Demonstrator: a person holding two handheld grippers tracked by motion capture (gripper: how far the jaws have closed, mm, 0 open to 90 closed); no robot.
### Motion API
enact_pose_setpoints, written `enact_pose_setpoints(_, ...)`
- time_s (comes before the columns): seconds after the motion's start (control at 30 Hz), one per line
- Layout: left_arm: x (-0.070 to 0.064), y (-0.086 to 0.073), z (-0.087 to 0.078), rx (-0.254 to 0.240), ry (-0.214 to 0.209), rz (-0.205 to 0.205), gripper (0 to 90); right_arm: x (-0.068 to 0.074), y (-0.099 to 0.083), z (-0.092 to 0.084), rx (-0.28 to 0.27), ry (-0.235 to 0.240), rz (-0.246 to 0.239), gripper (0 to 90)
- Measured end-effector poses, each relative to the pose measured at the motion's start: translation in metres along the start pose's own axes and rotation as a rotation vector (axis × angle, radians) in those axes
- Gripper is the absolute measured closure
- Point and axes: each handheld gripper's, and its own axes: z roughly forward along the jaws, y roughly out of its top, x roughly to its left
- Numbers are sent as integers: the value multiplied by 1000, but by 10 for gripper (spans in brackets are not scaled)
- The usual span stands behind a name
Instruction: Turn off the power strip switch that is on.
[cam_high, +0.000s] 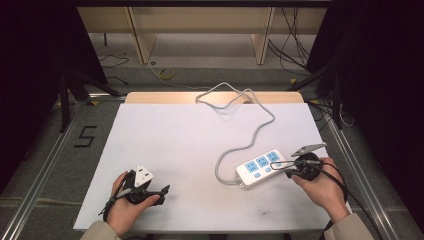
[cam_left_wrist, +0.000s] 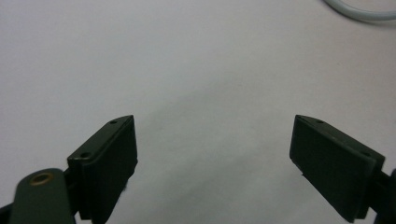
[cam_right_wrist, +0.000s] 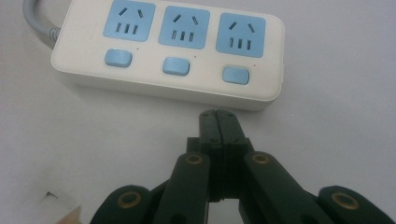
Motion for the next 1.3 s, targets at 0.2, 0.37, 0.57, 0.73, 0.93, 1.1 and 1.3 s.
enact_pose_setpoints(0.2,0,0,0,1,-1,-3,146,-1,3,1,3,1,1,900)
enact_pose_setpoints(0.37,0,0,0,2,0,-3,146,-2,5,1,6,2,6,900)
enact_pose_setpoints(0.57,0,0,0,2,0,-2,147,-3,8,2,9,3,6,900)
enact_pose_setpoints(0.73,0,0,0,5,0,2,147,-5,10,2,15,5,14,900)
enact_pose_setpoints(0.93,0,0,0,2,0,0,147,-6,11,2,20,7,17,900)
enact_pose_setpoints(1.1,0,0,0,2,0,0,147,-7,13,3,24,8,25,900)
enact_pose_setpoints(1.3,0,0,0,2,1,0,147,-8,14,4,30,7,28,900)
